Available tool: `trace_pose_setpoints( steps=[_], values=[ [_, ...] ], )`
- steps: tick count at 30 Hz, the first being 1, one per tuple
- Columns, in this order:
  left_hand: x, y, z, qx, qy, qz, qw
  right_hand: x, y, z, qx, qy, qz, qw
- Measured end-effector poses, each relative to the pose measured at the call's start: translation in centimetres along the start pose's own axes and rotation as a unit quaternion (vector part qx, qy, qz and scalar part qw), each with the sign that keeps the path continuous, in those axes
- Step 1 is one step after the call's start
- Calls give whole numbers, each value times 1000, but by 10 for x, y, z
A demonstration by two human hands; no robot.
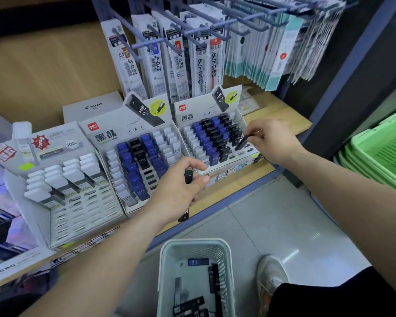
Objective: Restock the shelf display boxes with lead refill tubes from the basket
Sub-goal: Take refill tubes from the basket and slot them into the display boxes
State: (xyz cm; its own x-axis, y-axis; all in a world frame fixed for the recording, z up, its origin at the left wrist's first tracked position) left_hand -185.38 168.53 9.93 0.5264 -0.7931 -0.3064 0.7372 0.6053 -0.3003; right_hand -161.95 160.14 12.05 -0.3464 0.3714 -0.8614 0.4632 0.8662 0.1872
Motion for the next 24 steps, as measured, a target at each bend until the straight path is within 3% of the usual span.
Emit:
trace_pose_setpoints(
  steps=[11, 14, 17, 21, 24],
  values=[
    [-18, -8, 6, 17, -37, 22, 999, 20, 8, -4, 5, -58, 4, 998],
    [-31, -10, 8, 19, -61, 42, 997, 8, 6, -25, 11, -68, 41, 997],
    [-45, -12, 11, 22, -96, 68, 993, -1, -10, -73, -1, 64, 60, 996],
    [-58, -14, 18, 38, -152, 110, 982, 38, -46, -139, -5, 247, -88, 965],
    [-65, -19, 21, 48, -168, 138, 975, 64, -63, -163, 28, 329, -130, 935]
  ],
)
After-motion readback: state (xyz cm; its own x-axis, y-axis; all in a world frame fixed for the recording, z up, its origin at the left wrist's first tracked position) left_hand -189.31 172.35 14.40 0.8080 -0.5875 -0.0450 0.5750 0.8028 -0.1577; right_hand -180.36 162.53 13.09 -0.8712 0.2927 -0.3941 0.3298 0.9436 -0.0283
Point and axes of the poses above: each hand's wrist, its own y-axis towards the middle knuckle, its own x-axis out of the palm, z = x × y, the point moved 7 cm from there along y, towards the middle knuckle, and after that the axes turned 9 degrees about -x, right-handed, at the moved point
